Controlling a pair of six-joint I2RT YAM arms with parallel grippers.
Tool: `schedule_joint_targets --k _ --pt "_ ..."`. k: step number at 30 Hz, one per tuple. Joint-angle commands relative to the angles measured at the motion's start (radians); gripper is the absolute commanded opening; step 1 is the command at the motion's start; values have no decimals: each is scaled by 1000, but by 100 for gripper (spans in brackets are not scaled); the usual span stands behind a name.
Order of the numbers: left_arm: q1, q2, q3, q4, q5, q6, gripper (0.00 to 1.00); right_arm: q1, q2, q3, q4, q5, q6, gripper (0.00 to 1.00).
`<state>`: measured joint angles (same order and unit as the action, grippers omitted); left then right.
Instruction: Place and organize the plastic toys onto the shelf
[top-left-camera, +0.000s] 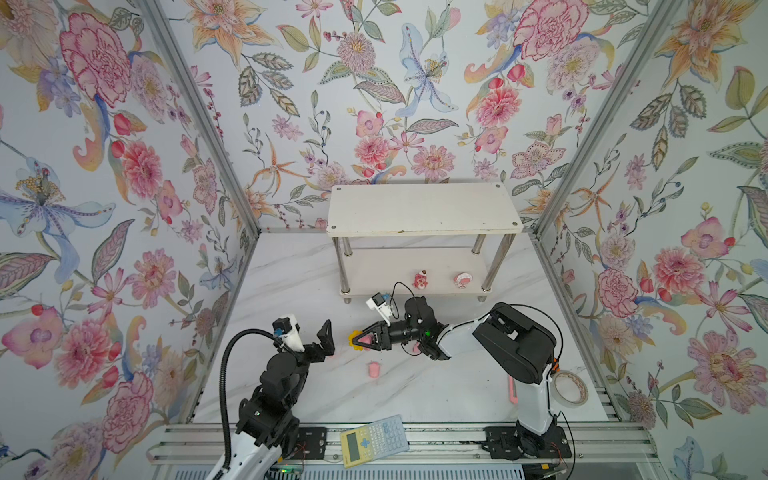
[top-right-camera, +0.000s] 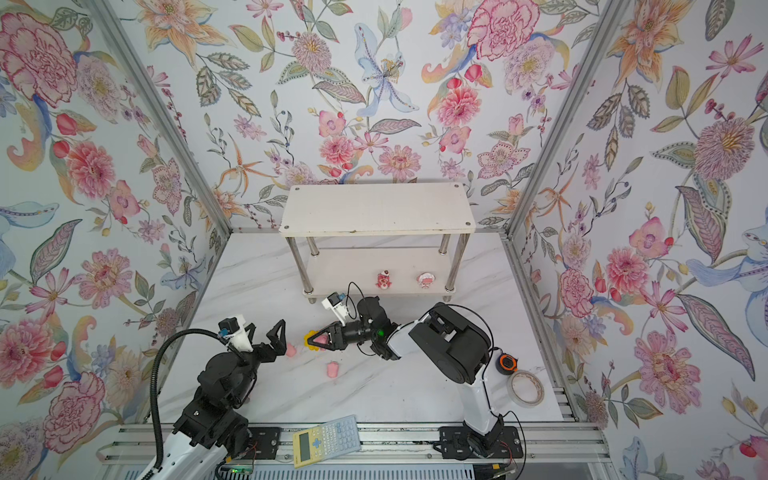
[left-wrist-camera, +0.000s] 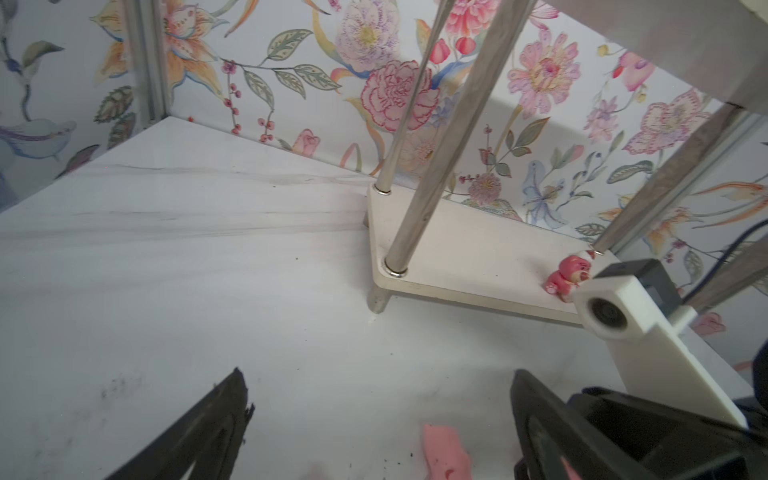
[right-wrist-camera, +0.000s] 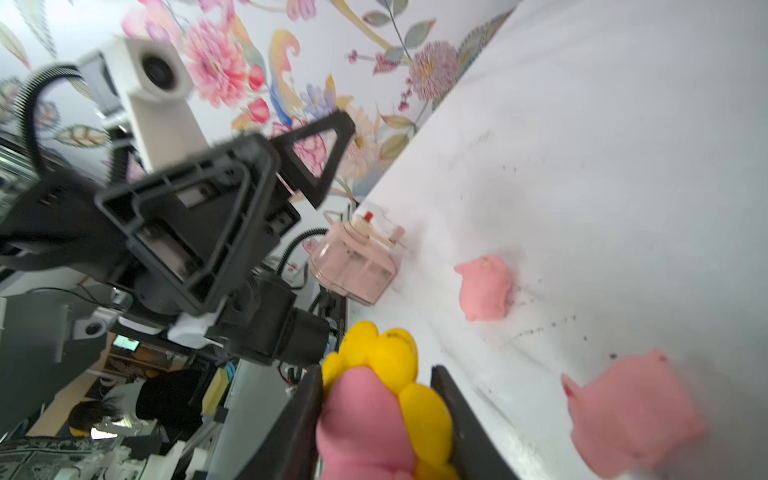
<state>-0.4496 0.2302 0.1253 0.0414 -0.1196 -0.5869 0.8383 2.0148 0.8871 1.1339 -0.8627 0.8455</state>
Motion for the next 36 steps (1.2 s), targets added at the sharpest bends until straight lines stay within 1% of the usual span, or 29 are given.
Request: schedule_joint_targets --k 1,4,6,13,19,26,31,36 --pt "9 5 -23 152 241 4 99 -28 33 -13 371 -63 260 13" --pt "9 21 -29 208 332 1 99 -40 45 -6 452 -67 349 13" --pt "9 30 -38 256 383 -4 99 -41 36 -3 453 -68 362 12" --pt "9 98 -82 509 557 -78 100 -30 -10 10 453 -78 417 12" --pt "5 180 -79 599 638 -94 99 -20 -23 25 452 -74 453 12" --pt "-8 268 -85 730 672 -129 99 -5 -37 36 453 -58 467 12" --pt "-36 344 -65 737 652 -98 99 4 -48 36 452 -61 464 12" --pt "-40 386 -45 761 650 -85 83 9 -66 24 452 -67 465 12"
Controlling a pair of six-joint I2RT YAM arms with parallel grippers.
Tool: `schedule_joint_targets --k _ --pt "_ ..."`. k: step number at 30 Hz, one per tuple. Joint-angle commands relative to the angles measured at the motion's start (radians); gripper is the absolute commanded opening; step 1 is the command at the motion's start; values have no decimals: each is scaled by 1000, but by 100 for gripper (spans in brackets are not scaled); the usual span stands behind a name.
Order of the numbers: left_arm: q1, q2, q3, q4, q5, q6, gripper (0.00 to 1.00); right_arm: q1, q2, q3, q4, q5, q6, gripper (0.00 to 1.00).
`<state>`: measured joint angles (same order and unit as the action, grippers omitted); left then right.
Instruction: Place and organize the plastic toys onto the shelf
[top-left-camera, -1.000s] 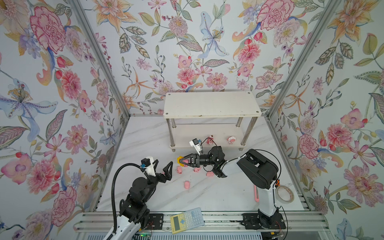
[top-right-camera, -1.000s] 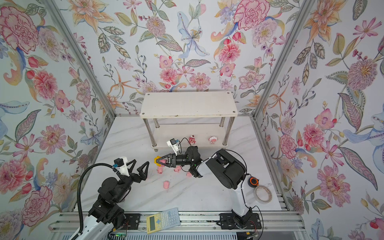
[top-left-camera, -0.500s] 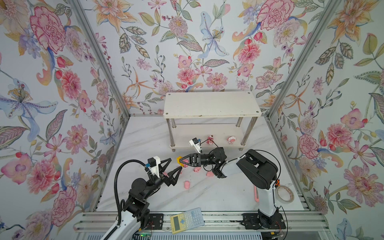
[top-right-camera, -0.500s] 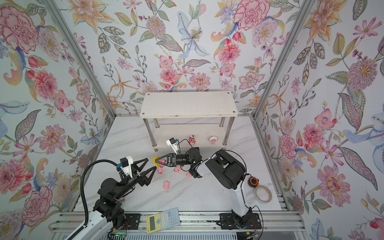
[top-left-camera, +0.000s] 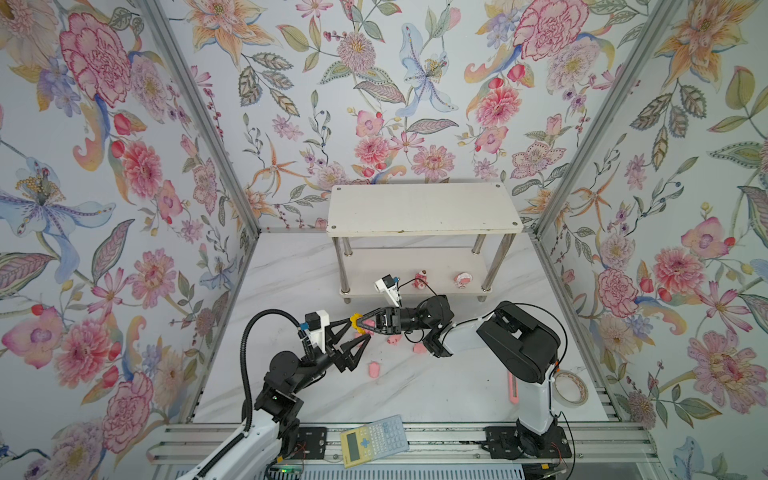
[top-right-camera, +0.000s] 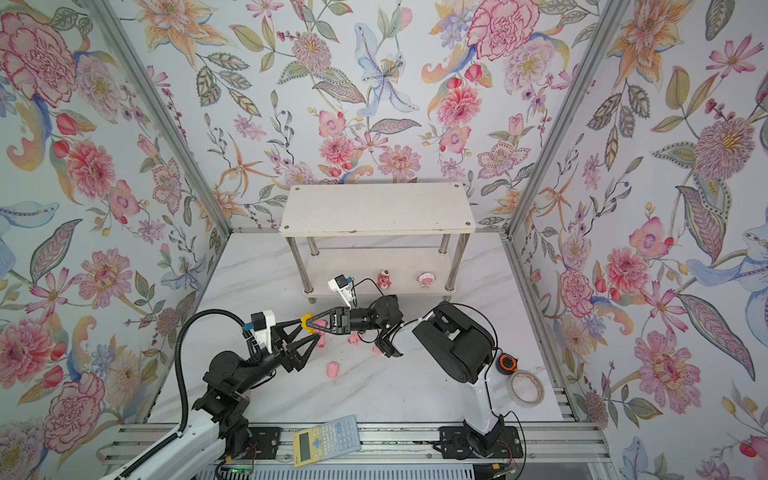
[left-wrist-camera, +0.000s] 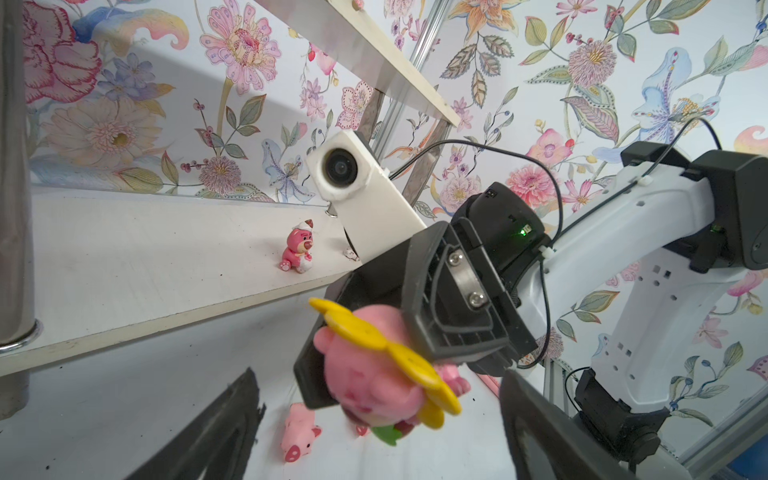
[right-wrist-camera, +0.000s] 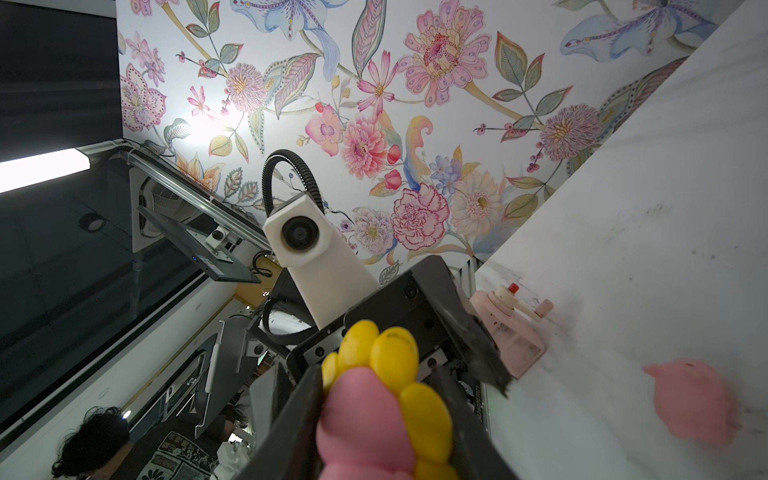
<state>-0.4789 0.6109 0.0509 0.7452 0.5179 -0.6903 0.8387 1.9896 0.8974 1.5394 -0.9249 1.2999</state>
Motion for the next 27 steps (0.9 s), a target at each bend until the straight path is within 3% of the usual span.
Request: schedule_joint_targets --k 1,7,8,11,13,20,27 --pt "-10 7 35 61 14 22 80 9 -44 12 47 -5 12 12" --pt "-24 43 66 74 15 35 67 19 -63 3 48 1 16 12" --pt "-28 56 69 75 13 36 69 21 -67 2 46 2 15 12" --pt "-44 97 79 91 13 40 88 30 -77 1 47 9 10 12" --pt "-56 116 90 95 9 44 92 35 -78 0 47 11 6 12" --pt "-67 121 124 25 -46 91 88 59 -79 -13 26 16 -31 11" --pt "-67 65 218 -213 -240 198 86 86 -108 -23 -73 19 -107 11"
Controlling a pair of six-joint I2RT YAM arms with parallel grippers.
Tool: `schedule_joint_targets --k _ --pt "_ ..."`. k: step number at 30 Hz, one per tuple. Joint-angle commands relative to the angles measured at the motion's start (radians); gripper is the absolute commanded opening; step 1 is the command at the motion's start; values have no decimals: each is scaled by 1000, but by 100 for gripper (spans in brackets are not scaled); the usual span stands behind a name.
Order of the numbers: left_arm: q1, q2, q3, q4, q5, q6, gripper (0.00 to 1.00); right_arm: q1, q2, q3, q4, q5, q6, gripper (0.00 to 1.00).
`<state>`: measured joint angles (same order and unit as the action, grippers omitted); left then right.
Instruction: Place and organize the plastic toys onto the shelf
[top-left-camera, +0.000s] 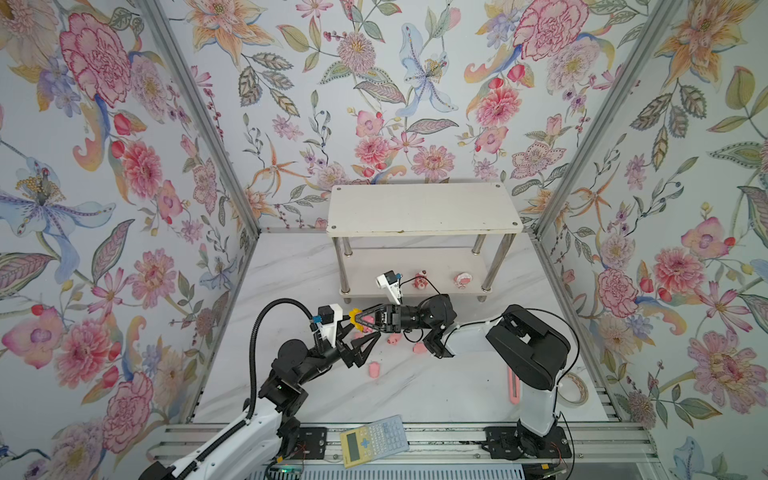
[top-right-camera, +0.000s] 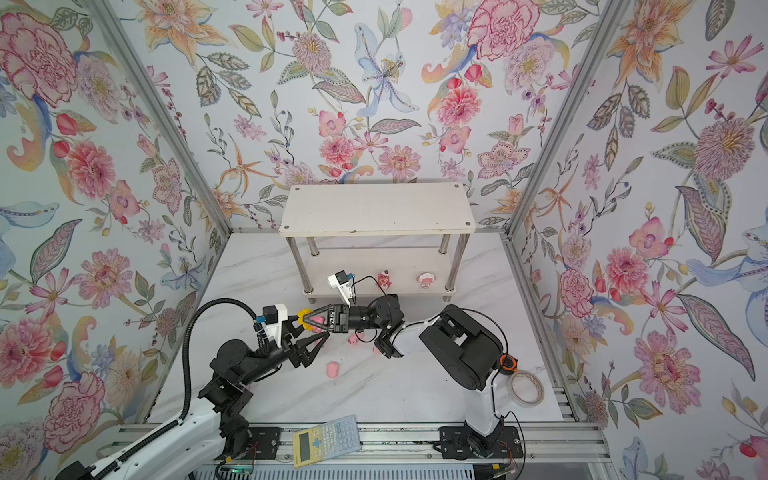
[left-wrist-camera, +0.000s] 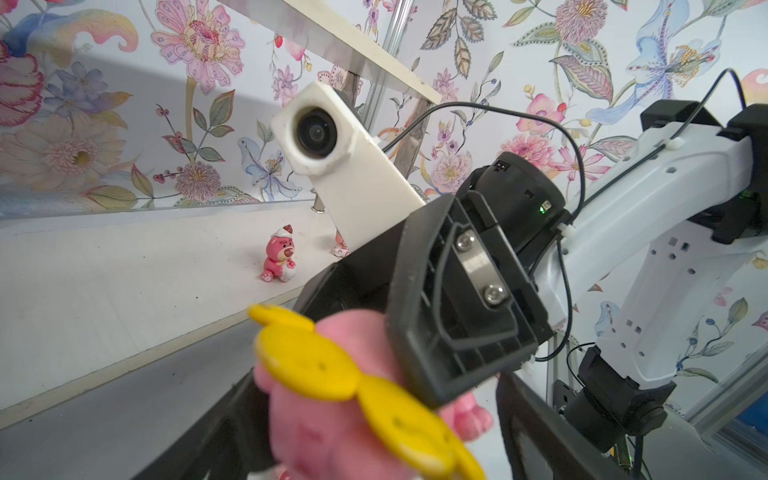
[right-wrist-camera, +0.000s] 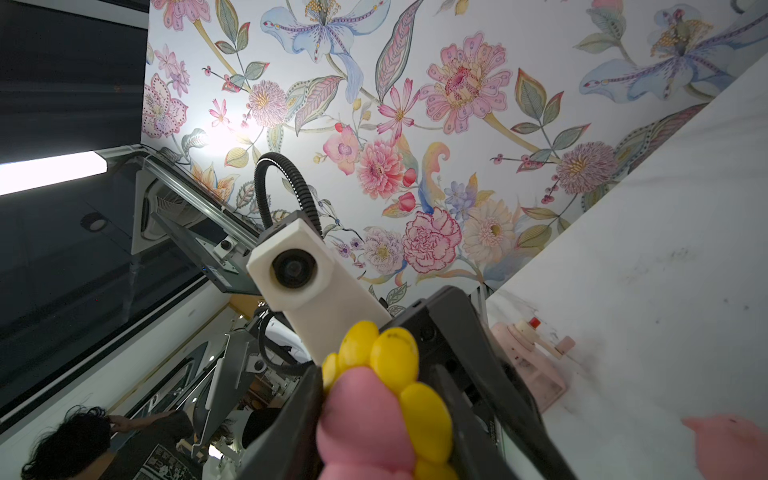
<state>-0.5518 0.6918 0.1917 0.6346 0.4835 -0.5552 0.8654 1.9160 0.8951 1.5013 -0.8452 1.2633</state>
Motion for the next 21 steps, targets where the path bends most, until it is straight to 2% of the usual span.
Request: schedule_joint_targets --k 1,4,5,6,12,16,21 --pt "3 -22 88 -130 -234 78 86 63 -38 -21 -51 -59 -81 11" --pt "4 -42 119 -185 -290 133 89 71 -48 -19 -89 -55 -99 11" --pt "1 -47 131 -207 -303 153 99 71 -49 -19 -92 -54 -98 11" --pt "-4 -52 143 -230 -320 180 99 72 -50 -21 -93 -54 -95 11" --pt "-17 -76 144 -251 -408 294 99 73 -54 -14 -83 -53 -55 11" --pt "-45 -79 136 -218 -481 369 99 79 -38 -2 -19 -58 31 11" --pt "-76 -53 153 -191 -516 434 99 81 -29 -1 49 -56 112 11"
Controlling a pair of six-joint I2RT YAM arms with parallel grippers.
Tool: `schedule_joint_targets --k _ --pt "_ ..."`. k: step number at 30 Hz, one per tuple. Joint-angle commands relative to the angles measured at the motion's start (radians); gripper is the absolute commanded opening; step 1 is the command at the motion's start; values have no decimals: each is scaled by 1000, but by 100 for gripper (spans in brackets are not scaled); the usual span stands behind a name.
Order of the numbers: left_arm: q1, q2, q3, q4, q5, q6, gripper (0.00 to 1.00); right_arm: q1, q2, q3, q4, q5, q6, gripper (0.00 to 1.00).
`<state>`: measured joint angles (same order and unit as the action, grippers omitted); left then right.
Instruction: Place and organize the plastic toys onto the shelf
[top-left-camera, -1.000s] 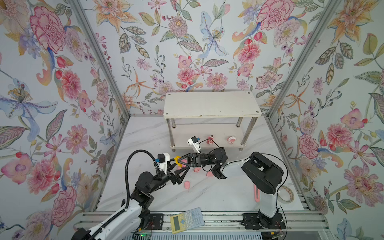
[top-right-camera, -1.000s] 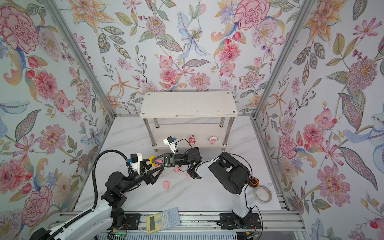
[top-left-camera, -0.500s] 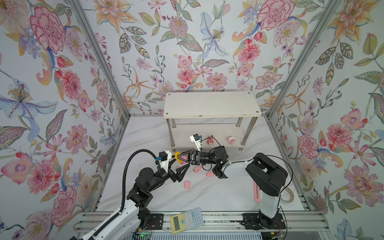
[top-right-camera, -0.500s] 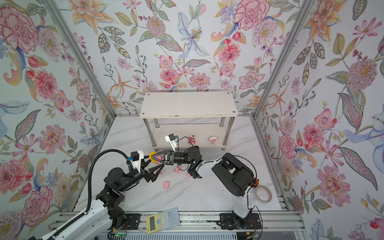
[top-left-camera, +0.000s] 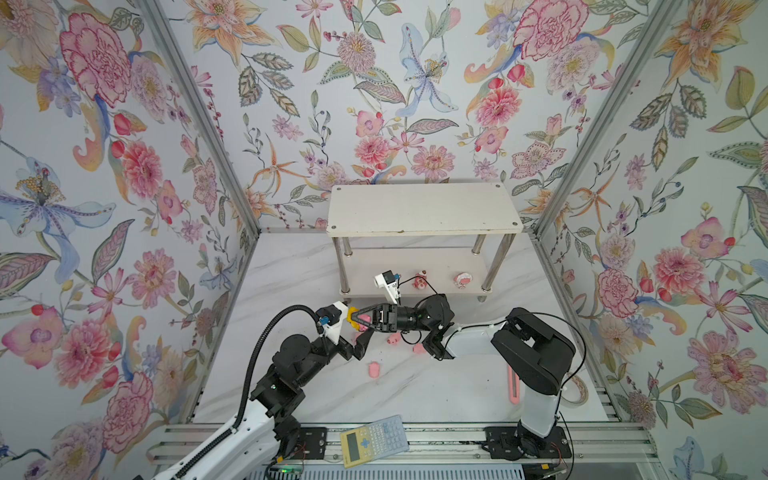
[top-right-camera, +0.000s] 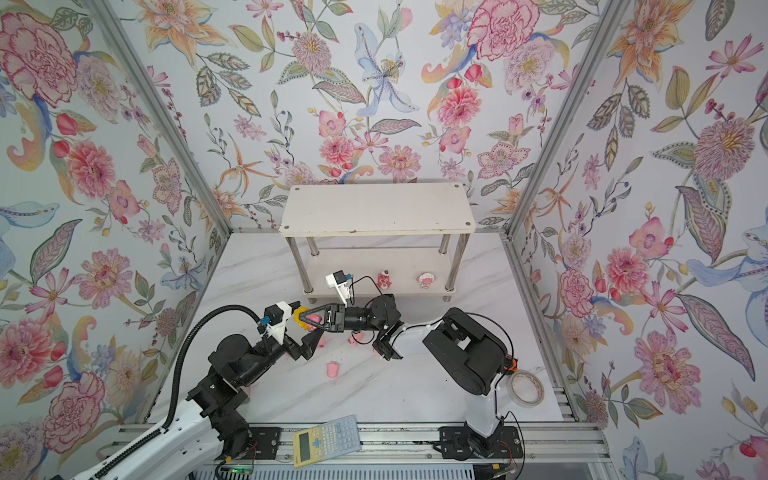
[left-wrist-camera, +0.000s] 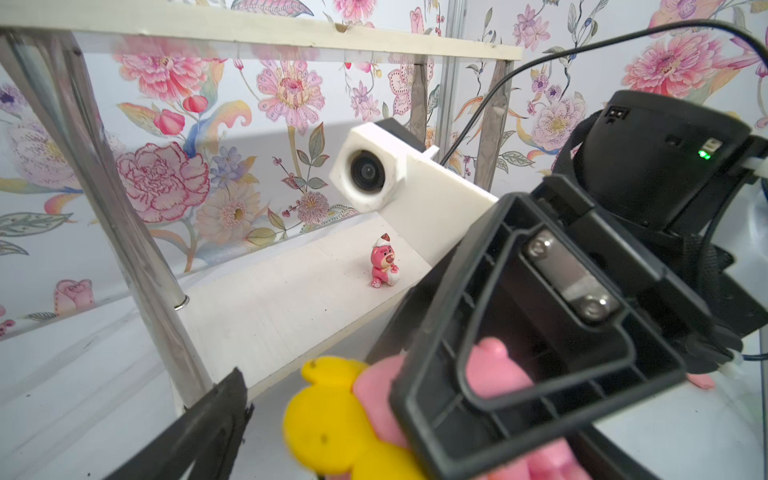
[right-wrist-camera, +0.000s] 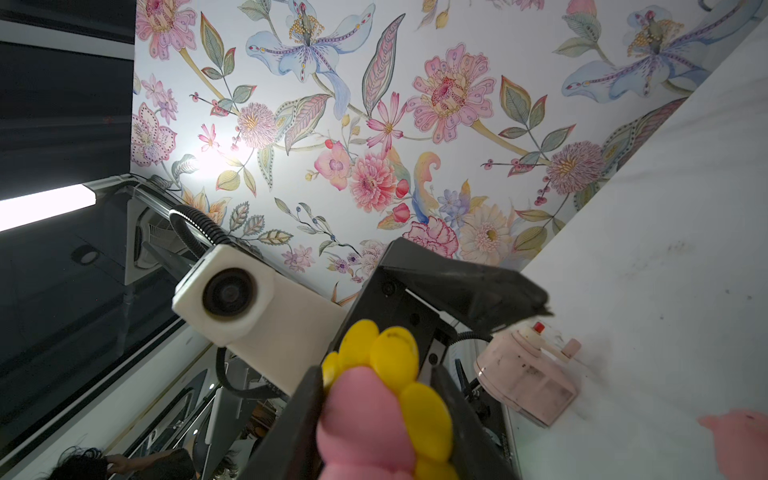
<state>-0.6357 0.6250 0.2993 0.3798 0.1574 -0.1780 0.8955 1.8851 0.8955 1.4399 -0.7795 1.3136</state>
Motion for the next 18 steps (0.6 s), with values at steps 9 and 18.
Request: schedule_joint_targets --k 9,18 --pt "-47 -7 53 89 -243 110 99 50 7 -12 102 -124 82 11" --pt "-84 -30 62 102 -249 126 85 49 38 -9 140 -118 116 12"
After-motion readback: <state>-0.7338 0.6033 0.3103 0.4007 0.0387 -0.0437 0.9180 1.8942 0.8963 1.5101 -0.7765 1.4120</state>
